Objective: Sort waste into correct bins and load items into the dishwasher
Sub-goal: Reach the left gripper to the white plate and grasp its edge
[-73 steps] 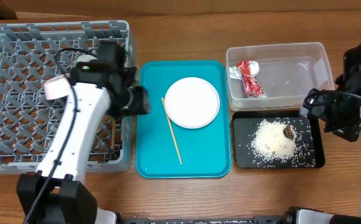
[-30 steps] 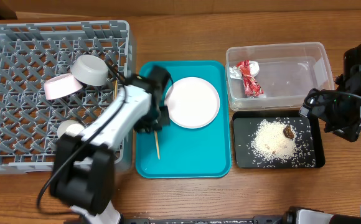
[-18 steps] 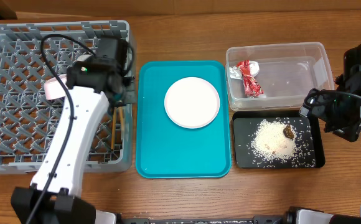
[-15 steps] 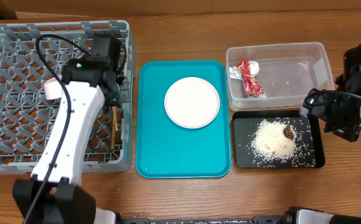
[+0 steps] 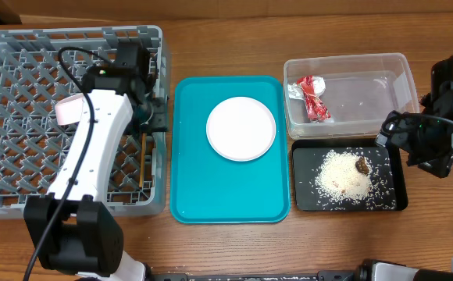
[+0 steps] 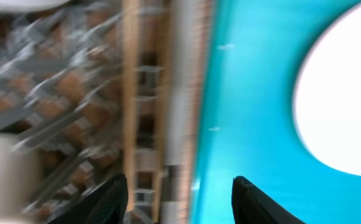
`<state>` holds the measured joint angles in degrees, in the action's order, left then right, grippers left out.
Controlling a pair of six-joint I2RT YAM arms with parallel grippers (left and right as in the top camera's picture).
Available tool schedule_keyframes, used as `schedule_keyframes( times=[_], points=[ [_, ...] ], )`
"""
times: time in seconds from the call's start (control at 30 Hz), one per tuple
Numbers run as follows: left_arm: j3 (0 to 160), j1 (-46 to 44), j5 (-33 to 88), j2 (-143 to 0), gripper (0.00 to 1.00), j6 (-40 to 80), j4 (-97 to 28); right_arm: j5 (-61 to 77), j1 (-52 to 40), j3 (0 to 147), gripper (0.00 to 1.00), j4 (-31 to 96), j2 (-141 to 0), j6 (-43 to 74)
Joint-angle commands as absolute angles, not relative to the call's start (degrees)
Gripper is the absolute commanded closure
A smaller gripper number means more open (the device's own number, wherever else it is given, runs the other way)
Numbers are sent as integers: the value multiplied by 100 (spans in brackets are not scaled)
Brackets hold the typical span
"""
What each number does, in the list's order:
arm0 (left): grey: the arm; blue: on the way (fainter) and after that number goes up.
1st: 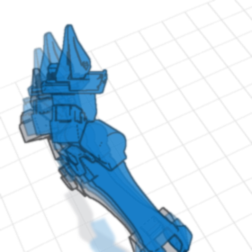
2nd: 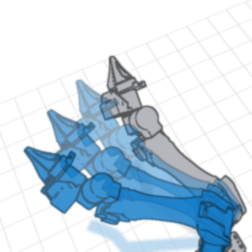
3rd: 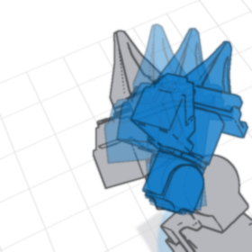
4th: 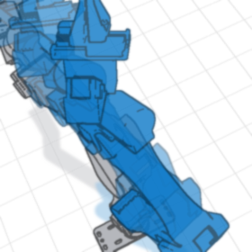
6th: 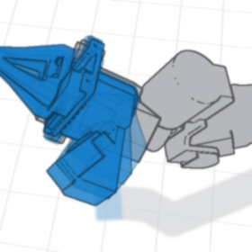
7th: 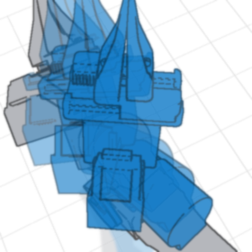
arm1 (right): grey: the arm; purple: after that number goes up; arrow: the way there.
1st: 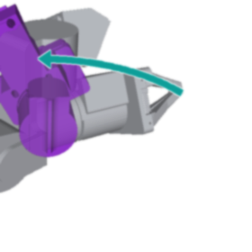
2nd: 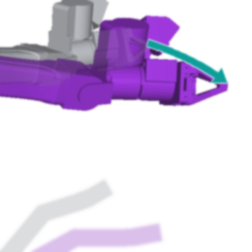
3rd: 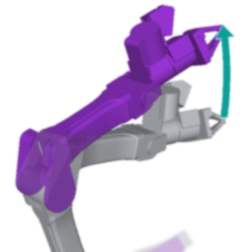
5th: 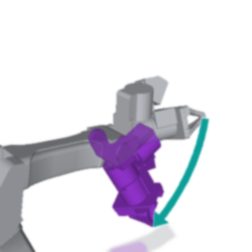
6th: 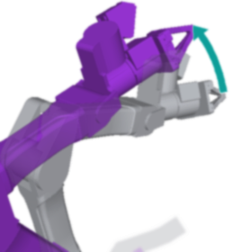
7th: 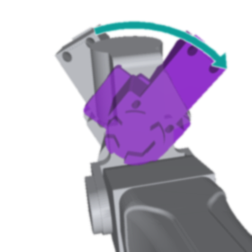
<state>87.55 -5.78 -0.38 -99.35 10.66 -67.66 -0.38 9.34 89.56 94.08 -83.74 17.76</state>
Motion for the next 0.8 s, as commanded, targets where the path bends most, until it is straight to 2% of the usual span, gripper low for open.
schedule_keyframes(
  times=[0.0,0.2,0.33,0.67,0.77],
  points=[
    [8997,-1094,784,-9559,44,604,-6571,-34,950,9080,9,9378,-8294,1756],
    [8858,-2355,705,-9697,41,38,-6007,-34,950,9080,9,9380,-8294,1756],
    [8696,-3142,615,-10038,35,16,-5540,-34,950,9080,9,9382,-8294,1756],
    [8680,-3992,86,-11441,35,21,-5234,-34,950,9080,9,9382,-8294,1756],
    [8680,-4016,91,-11826,38,119,-5288,-34,950,9080,9,9382,-8294,1756]
  ],
)
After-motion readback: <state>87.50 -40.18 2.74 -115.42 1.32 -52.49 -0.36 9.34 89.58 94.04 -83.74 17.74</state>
